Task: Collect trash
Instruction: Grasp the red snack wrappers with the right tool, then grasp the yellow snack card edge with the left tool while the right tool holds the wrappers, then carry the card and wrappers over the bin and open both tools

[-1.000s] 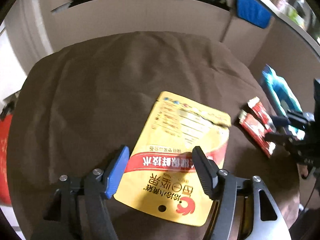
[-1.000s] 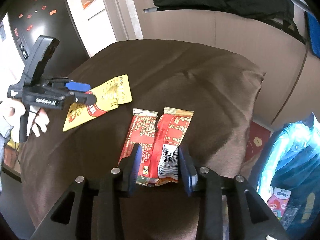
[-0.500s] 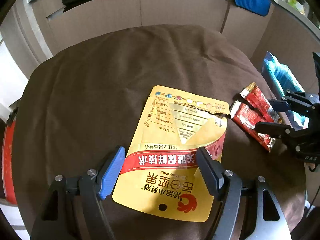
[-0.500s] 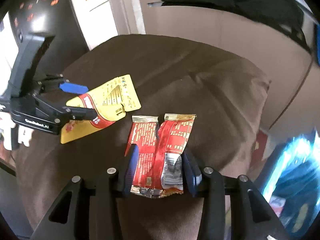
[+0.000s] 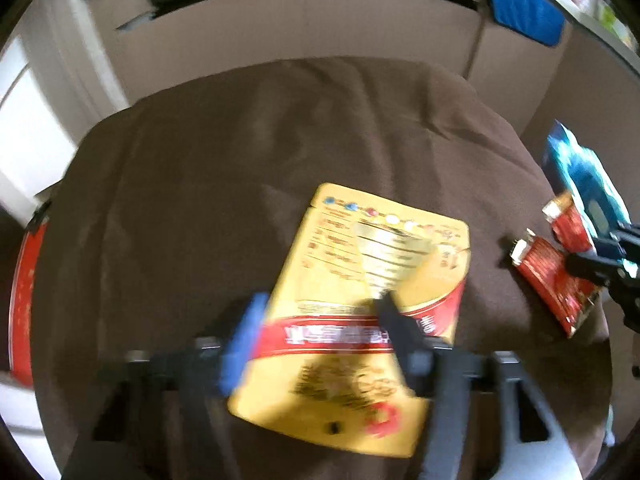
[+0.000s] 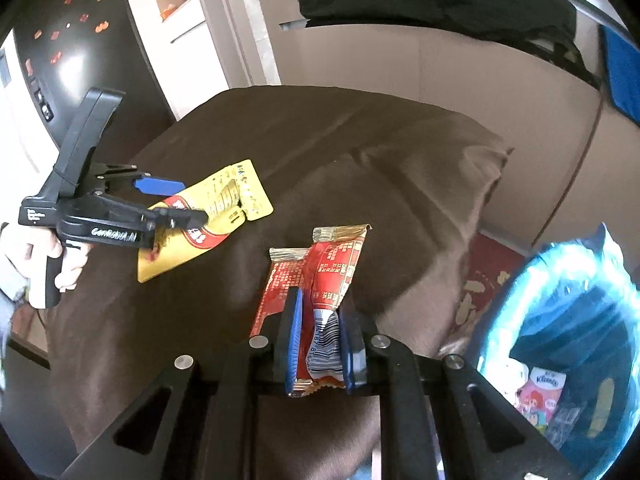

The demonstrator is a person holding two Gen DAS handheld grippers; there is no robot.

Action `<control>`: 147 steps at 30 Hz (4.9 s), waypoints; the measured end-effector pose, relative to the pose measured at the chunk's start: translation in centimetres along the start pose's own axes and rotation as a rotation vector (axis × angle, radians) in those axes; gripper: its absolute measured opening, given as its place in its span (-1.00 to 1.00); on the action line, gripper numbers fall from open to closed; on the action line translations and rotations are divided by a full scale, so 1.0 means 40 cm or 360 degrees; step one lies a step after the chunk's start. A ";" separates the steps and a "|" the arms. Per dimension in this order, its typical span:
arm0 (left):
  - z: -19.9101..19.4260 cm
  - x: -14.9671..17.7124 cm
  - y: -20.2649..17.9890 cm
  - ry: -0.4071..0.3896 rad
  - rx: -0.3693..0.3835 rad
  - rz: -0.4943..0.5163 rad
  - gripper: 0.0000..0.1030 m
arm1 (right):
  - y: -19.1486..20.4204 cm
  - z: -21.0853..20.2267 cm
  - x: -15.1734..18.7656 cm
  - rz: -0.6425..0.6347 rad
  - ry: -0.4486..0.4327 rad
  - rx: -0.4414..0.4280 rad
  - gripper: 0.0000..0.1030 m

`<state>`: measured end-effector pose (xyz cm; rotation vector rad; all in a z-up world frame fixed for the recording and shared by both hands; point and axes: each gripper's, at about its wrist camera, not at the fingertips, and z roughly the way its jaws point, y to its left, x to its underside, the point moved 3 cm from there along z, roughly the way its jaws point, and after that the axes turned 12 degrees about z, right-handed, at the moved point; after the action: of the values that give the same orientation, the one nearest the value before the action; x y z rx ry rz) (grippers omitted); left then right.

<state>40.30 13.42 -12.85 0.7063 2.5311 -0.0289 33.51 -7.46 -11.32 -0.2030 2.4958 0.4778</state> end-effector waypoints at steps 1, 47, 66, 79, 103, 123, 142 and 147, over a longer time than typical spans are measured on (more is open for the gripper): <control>-0.005 0.004 0.004 0.0001 -0.0041 -0.0017 -0.63 | -0.002 -0.004 0.000 0.0005 -0.0004 0.0001 -0.70; -0.052 0.080 -0.064 0.0079 0.0352 -0.0737 -0.05 | 0.020 -0.005 0.094 0.0062 0.0092 -0.0205 -0.70; -0.058 0.030 -0.115 -0.0033 0.0772 -0.0707 -0.12 | 0.071 0.026 0.108 0.0003 0.0070 -0.0193 -0.70; -0.031 -0.047 -0.205 -0.0003 0.0752 -0.0517 -0.60 | 0.053 0.004 0.135 0.0038 0.0027 -0.0210 -0.71; -0.404 -0.055 -0.290 -0.0519 -0.0002 -0.0297 -0.99 | 0.040 -0.329 0.014 -0.0067 -0.0406 -0.0058 -0.85; -0.477 -0.331 -0.716 -0.0877 0.0146 0.0015 -0.99 | -0.337 -0.625 0.036 0.0177 -0.0715 0.0327 -0.85; -0.108 -0.274 -0.757 -0.0644 0.0228 -0.0262 -0.99 | -0.518 -0.363 0.071 0.0335 -0.0389 0.0349 -0.85; -0.086 -0.267 -0.762 -0.0679 0.0211 -0.0244 -0.99 | -0.518 -0.312 0.076 0.0336 -0.0320 0.0355 -0.84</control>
<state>31.62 -17.53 -8.17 0.4912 2.1776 -0.3642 29.67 -31.46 -9.54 0.1888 2.3587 0.2836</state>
